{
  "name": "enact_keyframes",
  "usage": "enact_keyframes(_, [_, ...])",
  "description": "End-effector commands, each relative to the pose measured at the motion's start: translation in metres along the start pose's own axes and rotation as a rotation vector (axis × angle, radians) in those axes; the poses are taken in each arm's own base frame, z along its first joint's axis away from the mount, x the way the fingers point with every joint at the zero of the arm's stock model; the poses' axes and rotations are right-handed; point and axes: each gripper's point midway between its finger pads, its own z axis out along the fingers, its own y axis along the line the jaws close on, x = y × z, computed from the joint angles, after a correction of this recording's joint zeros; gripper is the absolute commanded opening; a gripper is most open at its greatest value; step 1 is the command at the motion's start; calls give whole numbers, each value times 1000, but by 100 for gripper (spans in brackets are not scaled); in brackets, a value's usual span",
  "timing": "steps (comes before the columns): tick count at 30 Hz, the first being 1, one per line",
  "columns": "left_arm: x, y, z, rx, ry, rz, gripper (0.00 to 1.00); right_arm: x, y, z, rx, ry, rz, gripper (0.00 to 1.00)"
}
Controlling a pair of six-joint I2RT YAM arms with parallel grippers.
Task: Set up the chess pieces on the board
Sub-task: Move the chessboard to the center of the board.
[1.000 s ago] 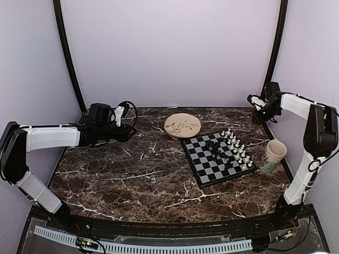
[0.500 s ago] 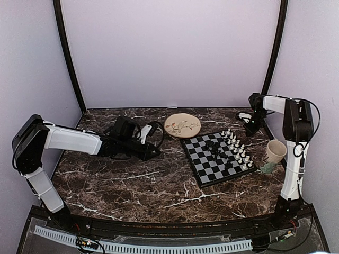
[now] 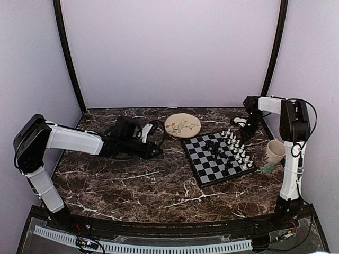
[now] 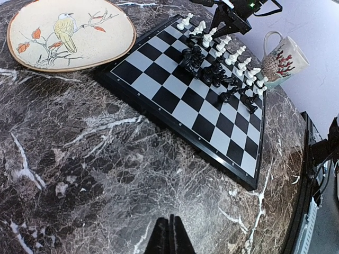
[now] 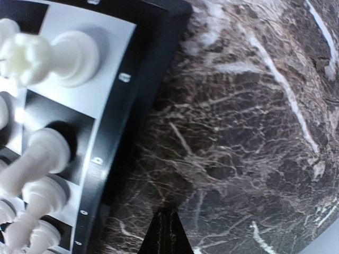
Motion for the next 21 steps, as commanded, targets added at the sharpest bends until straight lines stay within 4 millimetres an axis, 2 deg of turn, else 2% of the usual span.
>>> enact_keyframes(1, [-3, -4, 0, 26, -22, -21, 0, 8, 23, 0, -74, 19, -11, 0])
enact_keyframes(8, [-1, -5, -1, 31, -22, -43, 0, 12, 40, 0, -118, 20, -2, 0])
enact_keyframes(21, [4, -6, -12, 19, -38, -66, 0, 15, 59, 8, -189, 17, 27, 0])
